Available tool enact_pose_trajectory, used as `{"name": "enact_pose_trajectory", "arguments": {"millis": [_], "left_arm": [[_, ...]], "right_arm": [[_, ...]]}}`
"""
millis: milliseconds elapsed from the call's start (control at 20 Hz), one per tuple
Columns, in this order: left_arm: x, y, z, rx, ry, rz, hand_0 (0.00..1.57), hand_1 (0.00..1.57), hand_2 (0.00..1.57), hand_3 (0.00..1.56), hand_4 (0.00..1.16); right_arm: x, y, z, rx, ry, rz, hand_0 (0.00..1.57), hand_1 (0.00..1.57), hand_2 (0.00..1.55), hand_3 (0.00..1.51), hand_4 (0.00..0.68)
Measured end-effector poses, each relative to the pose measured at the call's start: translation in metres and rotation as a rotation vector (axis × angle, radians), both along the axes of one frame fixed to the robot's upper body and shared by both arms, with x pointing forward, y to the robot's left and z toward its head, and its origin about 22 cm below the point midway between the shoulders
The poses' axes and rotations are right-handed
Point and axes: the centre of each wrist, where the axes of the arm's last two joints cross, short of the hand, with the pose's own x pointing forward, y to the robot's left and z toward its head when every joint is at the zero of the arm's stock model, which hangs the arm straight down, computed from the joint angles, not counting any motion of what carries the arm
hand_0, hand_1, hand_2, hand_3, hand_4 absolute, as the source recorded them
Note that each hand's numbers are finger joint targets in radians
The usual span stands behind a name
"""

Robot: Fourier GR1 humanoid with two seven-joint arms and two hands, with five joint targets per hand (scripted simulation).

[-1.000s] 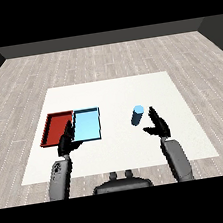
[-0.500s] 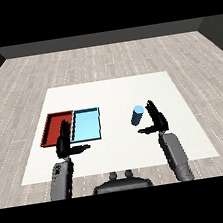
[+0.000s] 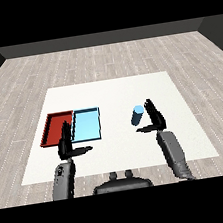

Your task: Pick the blue can and put it in the blue box

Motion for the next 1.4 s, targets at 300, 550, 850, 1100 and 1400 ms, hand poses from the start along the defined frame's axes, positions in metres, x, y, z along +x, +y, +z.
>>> {"name": "enact_pose_trajectory", "arguments": {"millis": [300, 550, 850, 1100, 1400], "left_arm": [[0.003, -0.003, -0.003, 0.01, -0.01, -0.005, 0.0, 0.0, 0.0, 0.0, 0.0], [-0.001, 0.009, -0.003, 0.018, -0.015, 0.002, 0.0, 0.0, 0.0, 0.0, 0.0], [0.005, 0.006, -0.004, 0.025, -0.009, 0.012, 0.0, 0.0, 0.0, 0.0, 0.0], [0.002, 0.006, -0.009, 0.011, -0.004, 0.006, 0.0, 0.0, 0.0, 0.0, 0.0], [0.002, 0.004, -0.01, 0.029, 0.0, 0.013, 0.0, 0.0, 0.0, 0.0, 0.0]], "right_arm": [[0.002, -0.007, 0.0, -0.006, 0.002, -0.014, 0.0, 0.0, 0.0, 0.0, 0.0], [0.005, -0.004, -0.008, -0.004, 0.027, -0.028, 0.0, 0.0, 0.0, 0.0, 0.0], [0.007, -0.008, -0.015, 0.02, 0.066, -0.051, 0.0, 0.0, 0.0, 0.0, 0.0], [0.023, -0.013, -0.024, 0.025, 0.116, -0.073, 0.0, 0.0, 0.0, 0.0, 0.0], [0.041, -0.006, -0.03, 0.025, 0.148, -0.09, 0.0, 0.0, 0.0, 0.0, 0.0]]}}
